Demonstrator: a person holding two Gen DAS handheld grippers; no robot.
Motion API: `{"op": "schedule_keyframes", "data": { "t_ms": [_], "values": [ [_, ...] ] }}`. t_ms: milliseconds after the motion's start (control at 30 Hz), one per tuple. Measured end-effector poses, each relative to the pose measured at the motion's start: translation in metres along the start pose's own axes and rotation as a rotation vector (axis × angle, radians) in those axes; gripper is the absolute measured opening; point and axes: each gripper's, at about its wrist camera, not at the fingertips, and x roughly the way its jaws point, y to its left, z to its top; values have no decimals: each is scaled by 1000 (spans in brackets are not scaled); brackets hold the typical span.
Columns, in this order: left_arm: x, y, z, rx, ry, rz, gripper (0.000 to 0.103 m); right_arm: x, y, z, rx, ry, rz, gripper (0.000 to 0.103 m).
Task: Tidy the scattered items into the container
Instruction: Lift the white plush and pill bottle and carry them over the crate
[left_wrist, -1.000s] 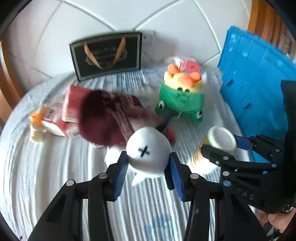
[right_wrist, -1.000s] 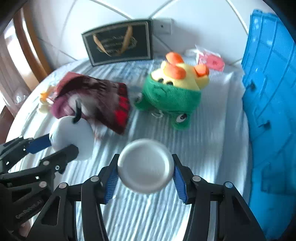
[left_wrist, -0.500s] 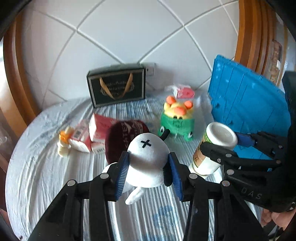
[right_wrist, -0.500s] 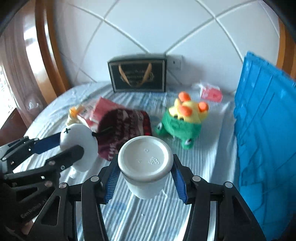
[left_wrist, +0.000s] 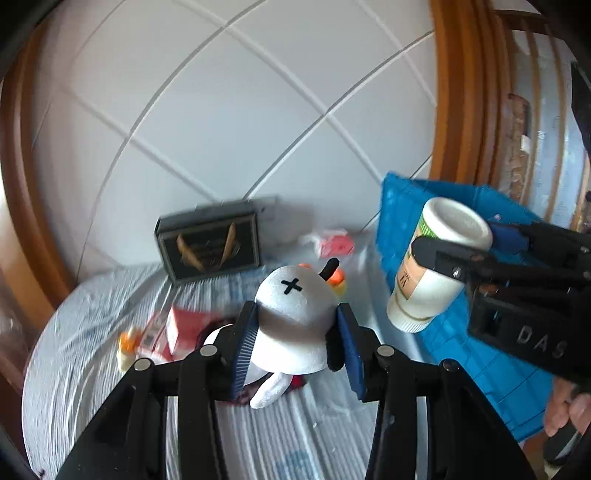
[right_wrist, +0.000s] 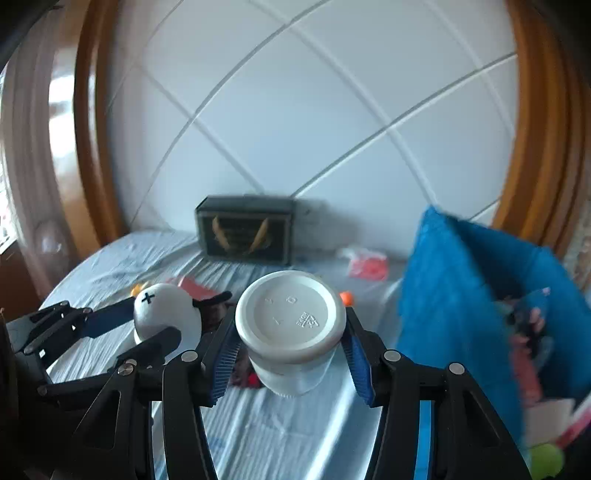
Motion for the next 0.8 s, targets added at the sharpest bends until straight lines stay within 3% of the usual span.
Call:
{"op": "schedule_keyframes", "data": {
  "t_ms": [233, 400, 733, 800],
  "values": [
    [-11, -58, 36, 43, -59, -91, 42, -57, -51, 20, 39, -87, -109, 53],
    [-18, -121, 50, 88, -67, -179, 42, -96, -97, 19, 76, -127, -198, 53],
    [-17, -260, 46, 188, -15, -320, 42, -146, -221, -34, 199, -77, -363, 53],
    [-15, -285, 44, 201, 8, -348, 28, -148, -240, -45, 224, -61, -380, 53]
  ]
}}
